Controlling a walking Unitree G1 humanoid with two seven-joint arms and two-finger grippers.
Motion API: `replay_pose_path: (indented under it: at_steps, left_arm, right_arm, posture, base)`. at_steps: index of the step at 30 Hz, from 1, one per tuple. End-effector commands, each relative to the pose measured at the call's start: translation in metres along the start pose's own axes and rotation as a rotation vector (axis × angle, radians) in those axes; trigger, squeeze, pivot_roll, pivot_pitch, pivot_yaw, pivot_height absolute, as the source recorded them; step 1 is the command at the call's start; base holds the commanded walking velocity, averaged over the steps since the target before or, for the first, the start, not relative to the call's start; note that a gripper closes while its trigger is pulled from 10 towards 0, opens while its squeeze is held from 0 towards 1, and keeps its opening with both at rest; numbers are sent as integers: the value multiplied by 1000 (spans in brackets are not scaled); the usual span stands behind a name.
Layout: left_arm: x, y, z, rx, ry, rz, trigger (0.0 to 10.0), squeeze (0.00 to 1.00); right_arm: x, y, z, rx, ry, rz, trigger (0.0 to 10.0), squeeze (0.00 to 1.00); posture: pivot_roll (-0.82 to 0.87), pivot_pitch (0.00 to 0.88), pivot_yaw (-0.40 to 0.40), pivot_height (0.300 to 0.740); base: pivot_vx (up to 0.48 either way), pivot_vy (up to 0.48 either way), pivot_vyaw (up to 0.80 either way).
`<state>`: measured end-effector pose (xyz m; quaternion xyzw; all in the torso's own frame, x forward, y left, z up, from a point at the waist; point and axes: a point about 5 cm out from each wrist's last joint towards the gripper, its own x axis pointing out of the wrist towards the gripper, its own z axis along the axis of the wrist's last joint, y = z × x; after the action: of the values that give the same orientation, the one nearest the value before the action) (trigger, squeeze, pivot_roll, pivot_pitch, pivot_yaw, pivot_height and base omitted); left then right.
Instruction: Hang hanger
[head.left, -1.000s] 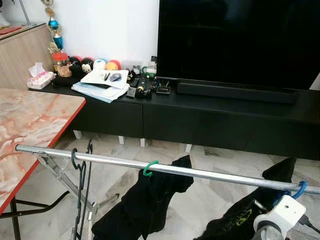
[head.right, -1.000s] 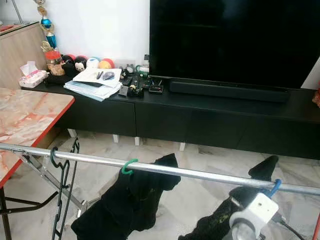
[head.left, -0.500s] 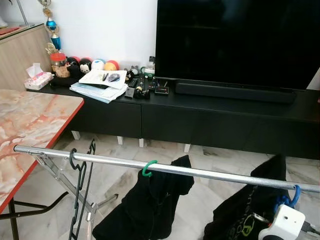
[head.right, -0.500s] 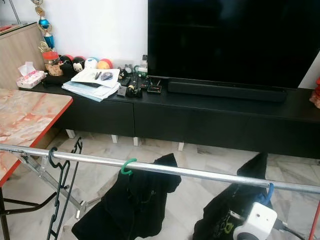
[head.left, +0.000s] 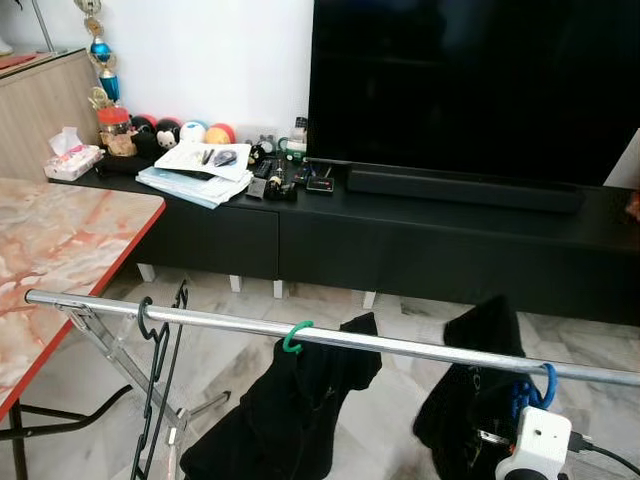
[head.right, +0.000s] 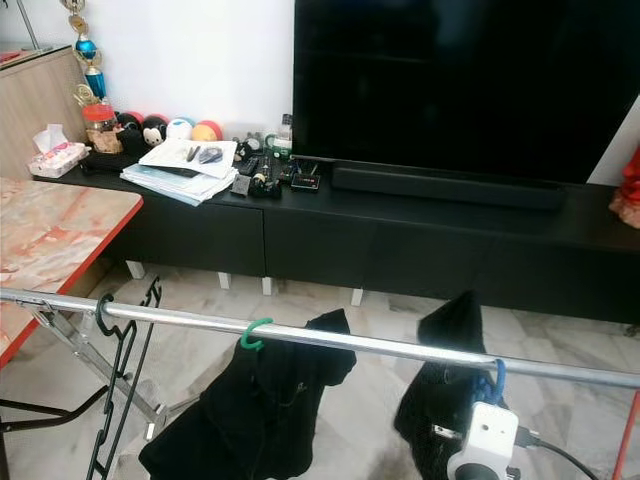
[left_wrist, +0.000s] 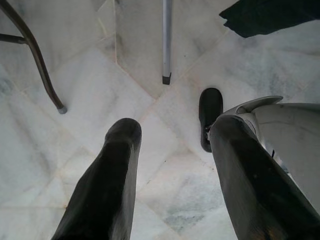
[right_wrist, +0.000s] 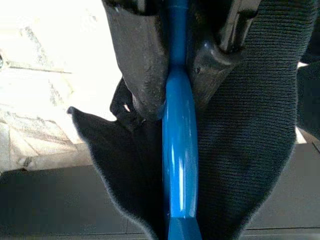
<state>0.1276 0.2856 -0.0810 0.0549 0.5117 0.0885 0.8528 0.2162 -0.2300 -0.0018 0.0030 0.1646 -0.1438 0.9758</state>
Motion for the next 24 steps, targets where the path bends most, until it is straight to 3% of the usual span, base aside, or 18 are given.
replay_pose_path:
  at_steps: [1, 12, 24]
  left_arm:
    - [0, -1, -2, 6, 5, 2, 10000, 0]
    - [0, 1, -2, 18, 7, 7, 10000, 0]
    - [0, 1, -2, 14, 5, 7, 10000, 0]
  right_arm:
    - [-3, 4, -17, -20, 73, 37, 0, 0]
    - [9, 5, 13, 8, -133, 29, 0, 0]
    - [-2, 3, -19, -9, -17, 34, 0, 0]
  posture:
    - [130, 0, -59, 740]
    - [127, 0, -49, 740]
    - [127, 0, -48, 740]
  base:
    - [0, 0, 0]
    - [0, 0, 0]
    - [0, 0, 0]
